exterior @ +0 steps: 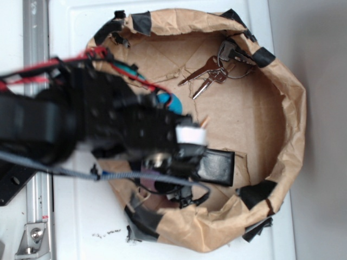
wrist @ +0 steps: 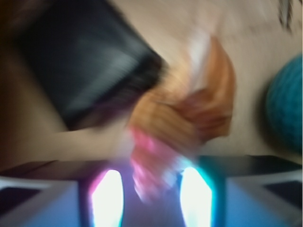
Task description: Grab the shell.
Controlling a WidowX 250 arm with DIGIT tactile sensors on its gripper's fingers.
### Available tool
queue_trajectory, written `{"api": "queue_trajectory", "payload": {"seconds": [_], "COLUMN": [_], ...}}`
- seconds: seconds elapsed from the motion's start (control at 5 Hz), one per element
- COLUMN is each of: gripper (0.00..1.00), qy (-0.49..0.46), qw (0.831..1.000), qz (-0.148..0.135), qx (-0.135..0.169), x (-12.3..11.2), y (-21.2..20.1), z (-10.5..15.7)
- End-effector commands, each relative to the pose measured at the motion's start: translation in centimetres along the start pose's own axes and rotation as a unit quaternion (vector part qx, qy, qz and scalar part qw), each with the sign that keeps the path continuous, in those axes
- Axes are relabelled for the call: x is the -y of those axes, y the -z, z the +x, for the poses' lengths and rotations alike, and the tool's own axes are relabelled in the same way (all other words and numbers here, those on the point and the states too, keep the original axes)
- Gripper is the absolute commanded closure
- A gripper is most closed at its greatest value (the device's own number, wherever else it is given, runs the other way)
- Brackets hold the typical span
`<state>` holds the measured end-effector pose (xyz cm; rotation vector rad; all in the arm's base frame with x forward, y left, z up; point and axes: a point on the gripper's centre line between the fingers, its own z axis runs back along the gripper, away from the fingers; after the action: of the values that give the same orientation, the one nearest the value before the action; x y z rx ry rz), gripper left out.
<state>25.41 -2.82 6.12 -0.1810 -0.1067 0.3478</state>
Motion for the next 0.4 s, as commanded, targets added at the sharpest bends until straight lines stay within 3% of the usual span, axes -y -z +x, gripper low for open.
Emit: {"api": "queue_trajectory", "payload": {"seconds": [0.0, 0.2], "gripper": [1.00, 0.00], "qy": [0.057, 0.060], "qw": [0.998, 0.998], "qz": [0.034, 0.004], "qx": [0.021, 0.019], "x": [-1.2, -0.8], "y": [-12.1, -13.1], "z": [2.8, 2.3]}}
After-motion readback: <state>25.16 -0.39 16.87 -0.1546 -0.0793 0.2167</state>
